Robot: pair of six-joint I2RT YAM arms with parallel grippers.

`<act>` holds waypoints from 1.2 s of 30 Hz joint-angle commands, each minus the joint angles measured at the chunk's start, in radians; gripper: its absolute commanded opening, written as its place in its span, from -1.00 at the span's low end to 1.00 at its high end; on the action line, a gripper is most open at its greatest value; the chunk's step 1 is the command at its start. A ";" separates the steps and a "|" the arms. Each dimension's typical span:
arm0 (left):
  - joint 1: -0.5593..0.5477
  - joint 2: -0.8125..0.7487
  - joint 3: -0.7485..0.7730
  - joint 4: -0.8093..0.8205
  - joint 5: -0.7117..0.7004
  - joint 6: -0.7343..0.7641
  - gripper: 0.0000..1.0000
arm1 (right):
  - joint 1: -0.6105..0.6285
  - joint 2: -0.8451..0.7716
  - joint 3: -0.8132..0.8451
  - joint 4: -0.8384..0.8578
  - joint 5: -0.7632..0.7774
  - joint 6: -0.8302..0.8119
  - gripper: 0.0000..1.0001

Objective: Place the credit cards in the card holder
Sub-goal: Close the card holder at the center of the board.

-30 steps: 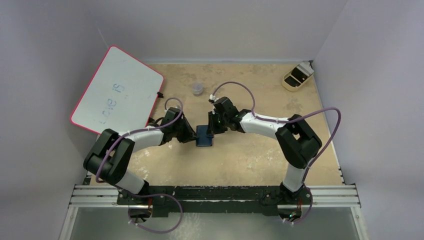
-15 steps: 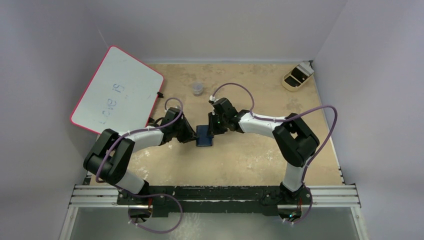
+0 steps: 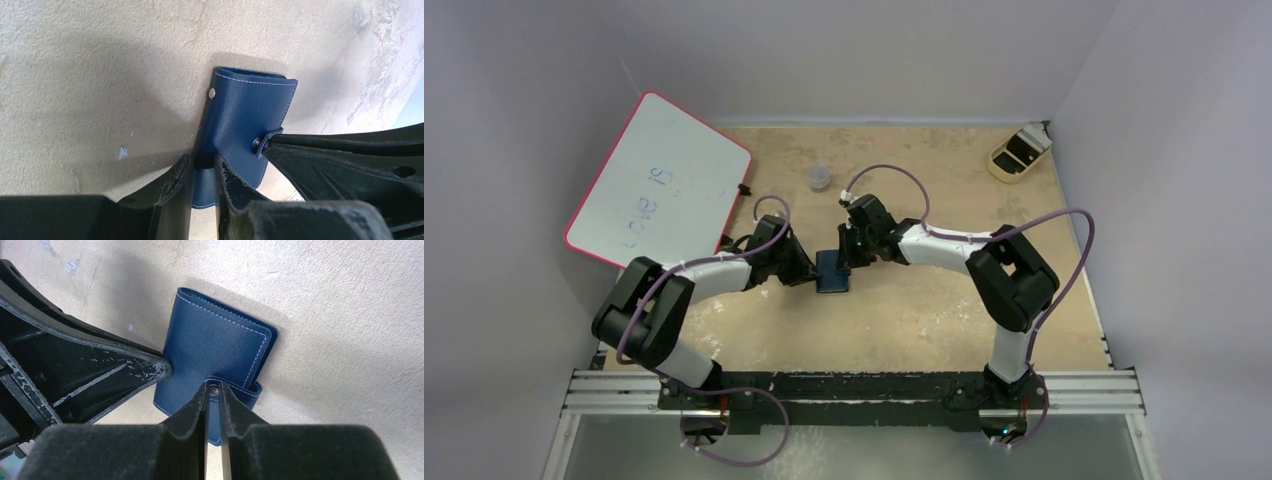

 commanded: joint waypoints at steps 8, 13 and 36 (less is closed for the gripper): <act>-0.004 0.016 -0.006 0.066 0.027 -0.013 -0.61 | 0.029 0.035 0.041 0.010 0.006 0.002 -0.76; -0.004 0.016 -0.008 0.064 0.026 -0.013 -0.61 | 0.034 0.041 0.046 -0.007 0.035 0.002 -0.76; -0.004 0.001 -0.025 0.069 0.014 -0.016 -0.61 | 0.050 0.165 0.035 -0.190 0.188 -0.068 -0.81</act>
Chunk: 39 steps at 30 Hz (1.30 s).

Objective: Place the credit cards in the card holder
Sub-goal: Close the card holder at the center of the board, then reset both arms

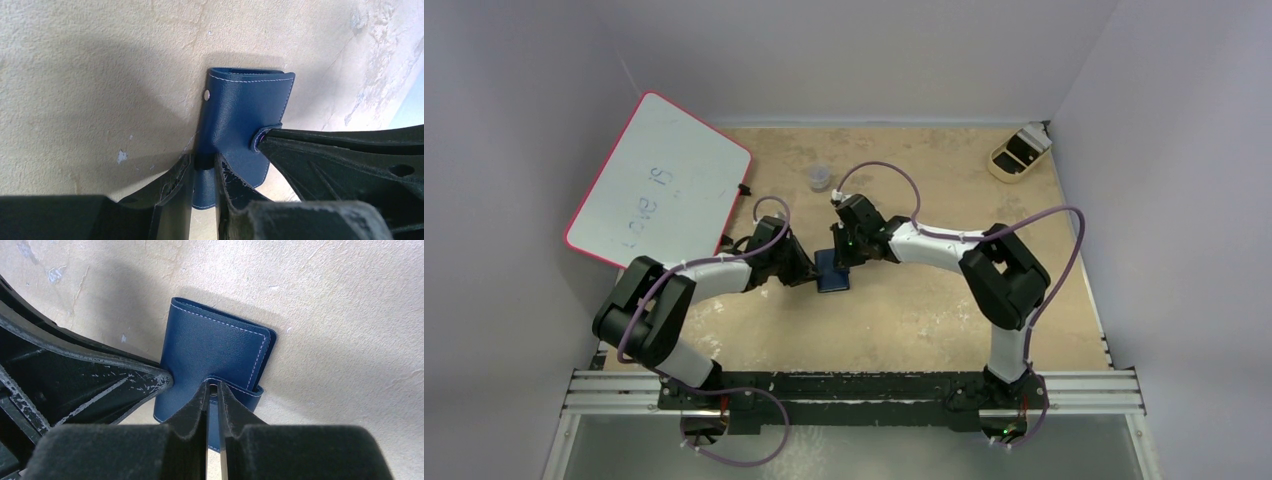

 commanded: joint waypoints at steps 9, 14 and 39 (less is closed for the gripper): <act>-0.005 -0.039 0.020 -0.008 0.000 0.005 -0.60 | 0.022 0.098 -0.006 -0.143 0.115 -0.037 -0.81; -0.005 -0.124 0.090 -0.129 -0.074 0.048 -0.40 | 0.020 -0.022 0.059 -0.103 0.059 -0.046 -0.70; -0.005 -0.736 0.554 -0.642 -0.219 0.497 0.35 | 0.020 -0.840 -0.153 0.105 0.134 -0.016 0.99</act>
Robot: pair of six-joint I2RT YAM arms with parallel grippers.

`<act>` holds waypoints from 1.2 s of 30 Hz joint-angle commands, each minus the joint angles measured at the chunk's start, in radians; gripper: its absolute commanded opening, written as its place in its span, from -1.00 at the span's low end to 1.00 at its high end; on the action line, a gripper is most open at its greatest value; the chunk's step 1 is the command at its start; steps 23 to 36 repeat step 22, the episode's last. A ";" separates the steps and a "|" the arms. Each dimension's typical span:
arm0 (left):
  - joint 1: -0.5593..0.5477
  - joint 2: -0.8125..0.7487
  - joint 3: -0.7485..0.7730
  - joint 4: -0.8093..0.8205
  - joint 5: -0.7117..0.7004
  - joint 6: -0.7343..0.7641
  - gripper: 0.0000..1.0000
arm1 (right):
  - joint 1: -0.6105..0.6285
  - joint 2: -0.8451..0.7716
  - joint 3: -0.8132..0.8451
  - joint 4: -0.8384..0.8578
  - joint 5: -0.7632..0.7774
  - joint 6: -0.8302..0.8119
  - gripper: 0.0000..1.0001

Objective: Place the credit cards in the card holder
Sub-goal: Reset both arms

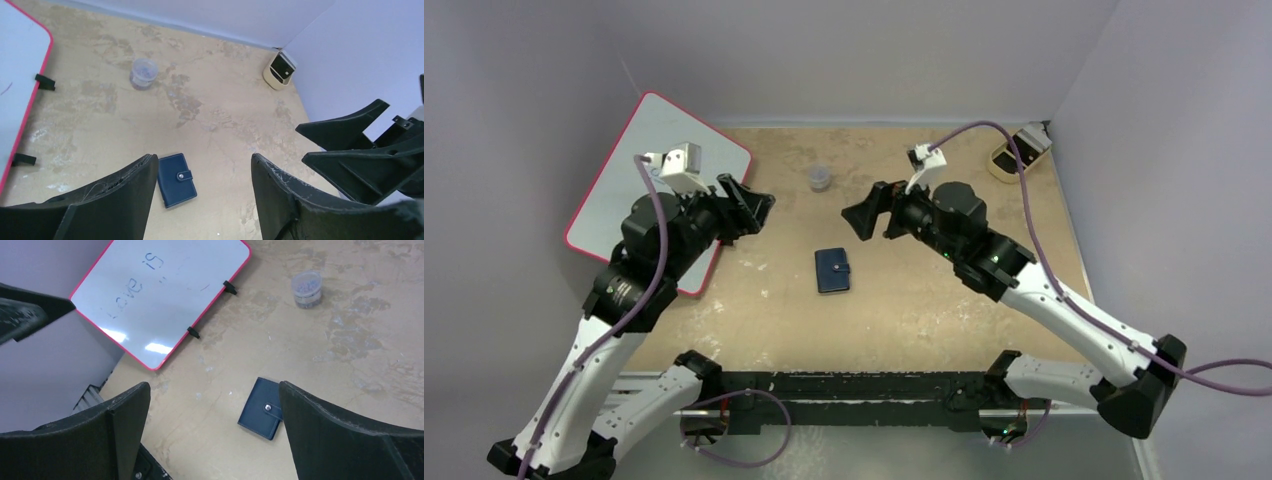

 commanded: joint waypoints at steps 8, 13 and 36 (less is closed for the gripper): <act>-0.004 -0.108 -0.116 0.035 0.071 0.006 0.39 | 0.006 -0.190 -0.181 0.068 0.057 0.061 0.99; -0.004 -0.134 -0.157 0.042 0.012 0.002 0.40 | 0.006 -0.191 -0.192 0.068 0.044 0.064 0.99; -0.004 -0.144 -0.147 0.029 -0.023 0.015 0.40 | 0.006 -0.157 -0.165 0.049 0.025 0.047 0.99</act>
